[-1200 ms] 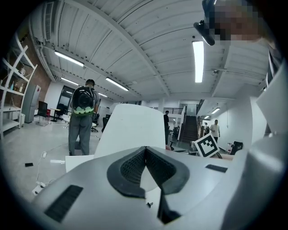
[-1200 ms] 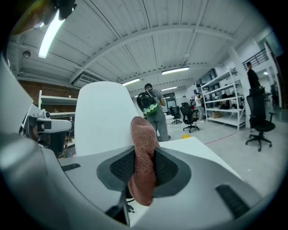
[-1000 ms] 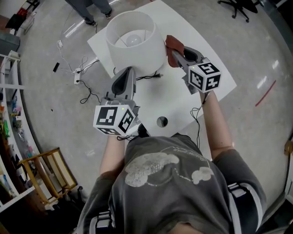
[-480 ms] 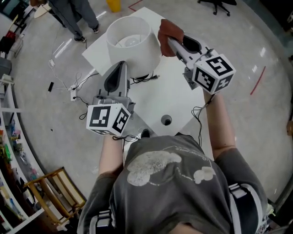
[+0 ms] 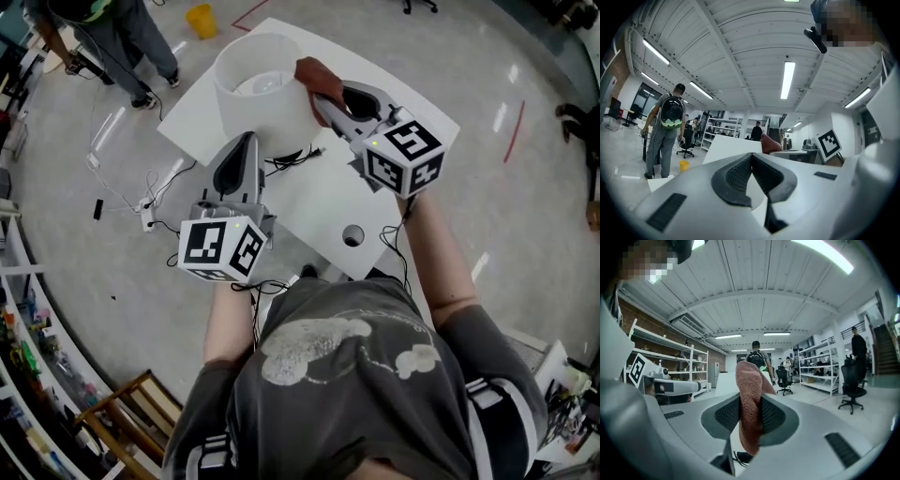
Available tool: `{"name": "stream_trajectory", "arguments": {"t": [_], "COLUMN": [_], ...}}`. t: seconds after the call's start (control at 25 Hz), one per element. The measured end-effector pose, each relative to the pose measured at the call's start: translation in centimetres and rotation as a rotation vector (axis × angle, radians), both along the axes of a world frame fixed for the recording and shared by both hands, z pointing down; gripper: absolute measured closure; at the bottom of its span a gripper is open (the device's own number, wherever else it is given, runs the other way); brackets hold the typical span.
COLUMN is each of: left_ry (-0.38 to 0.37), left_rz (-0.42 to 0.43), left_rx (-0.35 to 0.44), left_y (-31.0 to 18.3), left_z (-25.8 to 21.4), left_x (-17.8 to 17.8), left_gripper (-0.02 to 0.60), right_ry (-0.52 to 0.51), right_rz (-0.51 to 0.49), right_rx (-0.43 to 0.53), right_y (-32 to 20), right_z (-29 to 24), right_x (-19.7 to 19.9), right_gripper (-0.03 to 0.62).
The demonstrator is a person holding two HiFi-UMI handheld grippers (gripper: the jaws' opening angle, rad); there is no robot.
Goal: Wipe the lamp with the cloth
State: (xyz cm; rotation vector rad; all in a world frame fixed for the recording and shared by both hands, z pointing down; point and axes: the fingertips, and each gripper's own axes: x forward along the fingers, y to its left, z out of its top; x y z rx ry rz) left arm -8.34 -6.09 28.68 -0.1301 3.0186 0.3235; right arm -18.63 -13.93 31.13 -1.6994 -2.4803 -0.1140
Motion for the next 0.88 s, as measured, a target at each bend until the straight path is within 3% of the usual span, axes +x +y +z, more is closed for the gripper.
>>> {"name": "stream_trajectory", "arguments": {"t": [0.4, 0.64, 0.88], "left_ry": [0.066, 0.112, 0.144], "left_rz": [0.100, 0.068, 0.020], "left_rx": [0.029, 0.037, 0.037], "left_y": [-1.5, -2.6, -3.9], "left_z": [2.9, 4.5, 4.9], "left_x": [1.0, 1.1, 2.2], "left_gripper": [0.573, 0.572, 0.574], "right_ry": [0.114, 0.187, 0.214], "right_rz": [0.118, 0.091, 0.054], "right_rx": [0.059, 0.100, 0.088], "right_y": [-2.6, -3.5, -5.0], "right_z": [6.6, 10.2, 10.4], "right_x": [2.2, 2.5, 3.0], "right_gripper": [0.503, 0.503, 0.503]}}
